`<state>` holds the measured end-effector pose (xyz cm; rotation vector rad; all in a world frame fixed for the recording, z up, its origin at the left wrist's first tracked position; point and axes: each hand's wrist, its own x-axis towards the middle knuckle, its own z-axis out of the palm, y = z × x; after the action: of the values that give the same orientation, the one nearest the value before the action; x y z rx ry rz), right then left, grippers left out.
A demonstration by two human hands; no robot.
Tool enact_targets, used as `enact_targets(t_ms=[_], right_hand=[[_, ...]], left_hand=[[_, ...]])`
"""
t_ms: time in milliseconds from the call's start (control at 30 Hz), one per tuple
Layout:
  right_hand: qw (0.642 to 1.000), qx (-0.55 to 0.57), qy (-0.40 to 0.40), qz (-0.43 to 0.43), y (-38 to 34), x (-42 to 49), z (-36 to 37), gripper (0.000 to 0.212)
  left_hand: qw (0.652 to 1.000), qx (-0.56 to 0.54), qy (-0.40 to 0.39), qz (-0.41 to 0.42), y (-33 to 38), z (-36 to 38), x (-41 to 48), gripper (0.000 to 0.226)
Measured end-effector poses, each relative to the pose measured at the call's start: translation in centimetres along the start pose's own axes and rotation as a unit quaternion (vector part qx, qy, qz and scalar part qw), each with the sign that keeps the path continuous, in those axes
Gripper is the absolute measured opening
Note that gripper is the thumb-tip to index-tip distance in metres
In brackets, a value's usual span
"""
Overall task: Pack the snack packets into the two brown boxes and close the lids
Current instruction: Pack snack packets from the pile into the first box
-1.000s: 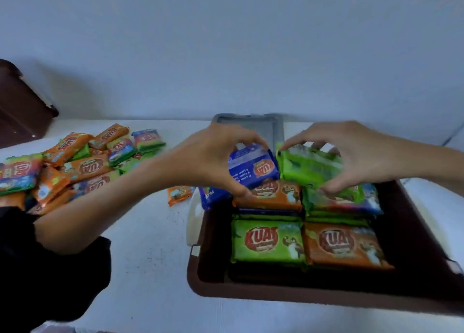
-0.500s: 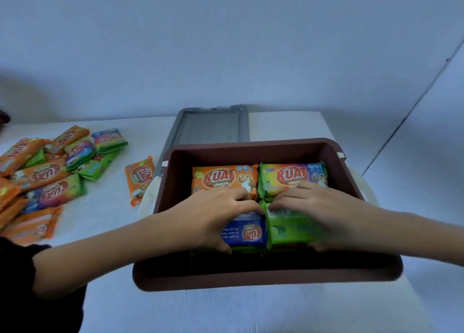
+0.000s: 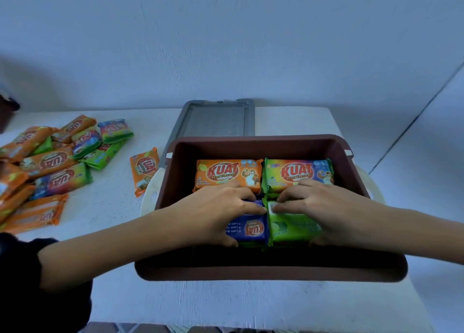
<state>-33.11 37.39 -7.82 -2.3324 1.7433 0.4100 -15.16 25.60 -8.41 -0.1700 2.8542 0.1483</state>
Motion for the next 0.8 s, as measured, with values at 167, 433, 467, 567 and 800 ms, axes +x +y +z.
enact_targets(t_ms=[167, 433, 467, 567, 800], right_hand=[[0.999, 0.03, 0.003, 0.009, 0.1, 0.6, -1.3, 0.077], [0.986, 0.101, 0.128, 0.02, 0.5, 3.7, -5.6, 0.066], [0.983, 0.115, 0.142, 0.021, 0.4, 4.4, -6.2, 0.065], [0.973, 0.14, 0.185, 0.01, -0.1, 7.4, -8.1, 0.061], [0.956, 0.152, 0.248, -0.038, -2.1, 17.5, -11.5, 0.063]], left_hand=[[1.0, -0.001, 0.018, 0.003, -0.1, -0.5, -0.1, 0.072], [0.975, -0.1, 0.196, -0.041, -3.9, -3.6, -2.8, 0.041], [0.97, -0.109, 0.208, -0.06, -4.8, -3.9, -3.3, 0.038], [0.954, -0.106, 0.258, -0.111, -7.5, -4.3, -5.1, 0.033], [0.889, -0.116, 0.328, -0.299, -14.9, -2.4, -10.5, 0.028]])
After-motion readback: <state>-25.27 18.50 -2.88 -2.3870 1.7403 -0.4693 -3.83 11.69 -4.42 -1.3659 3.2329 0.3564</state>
